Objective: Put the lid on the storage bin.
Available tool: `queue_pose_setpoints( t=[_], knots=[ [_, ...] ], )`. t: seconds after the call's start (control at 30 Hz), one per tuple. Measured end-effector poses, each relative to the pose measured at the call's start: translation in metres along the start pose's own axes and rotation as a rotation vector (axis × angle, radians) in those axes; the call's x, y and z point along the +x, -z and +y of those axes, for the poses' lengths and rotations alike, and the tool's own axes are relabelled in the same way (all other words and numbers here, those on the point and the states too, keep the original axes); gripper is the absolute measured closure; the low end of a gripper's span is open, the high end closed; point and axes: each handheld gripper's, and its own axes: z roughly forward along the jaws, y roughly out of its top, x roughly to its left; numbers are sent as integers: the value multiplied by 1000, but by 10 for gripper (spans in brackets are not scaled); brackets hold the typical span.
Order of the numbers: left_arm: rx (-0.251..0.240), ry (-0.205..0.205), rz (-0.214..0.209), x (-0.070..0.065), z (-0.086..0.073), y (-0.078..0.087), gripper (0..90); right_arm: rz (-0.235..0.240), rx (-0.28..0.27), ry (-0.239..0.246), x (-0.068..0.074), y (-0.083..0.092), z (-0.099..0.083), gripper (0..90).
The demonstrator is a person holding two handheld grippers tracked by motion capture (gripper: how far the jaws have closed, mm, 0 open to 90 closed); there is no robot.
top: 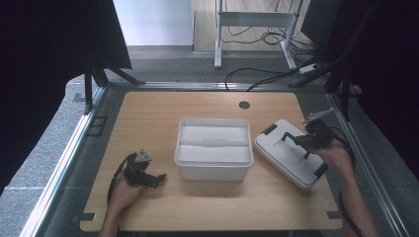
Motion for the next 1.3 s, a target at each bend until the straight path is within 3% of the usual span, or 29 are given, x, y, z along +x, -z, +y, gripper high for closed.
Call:
queue_pose_setpoints(
  t=[0.2,0.47,0.73,0.9,0.93,1.0,1.3],
  knots=[
    [0,-3,1,0,0,0,0,30,-31,65,3,29,13,843],
    [0,0,2,0,0,0,0,32,-52,123,9,65,33,843],
    [2,-1,2,0,0,0,0,72,-101,211,24,99,62,843],
    [1,0,2,0,0,0,0,106,-117,243,34,106,74,843],
    [1,0,2,0,0,0,0,121,-121,277,40,107,81,843],
    [0,1,3,0,0,0,0,132,-123,293,43,107,85,843],
    [-1,1,5,0,0,0,0,242,-136,443,86,87,129,843]
  ],
)
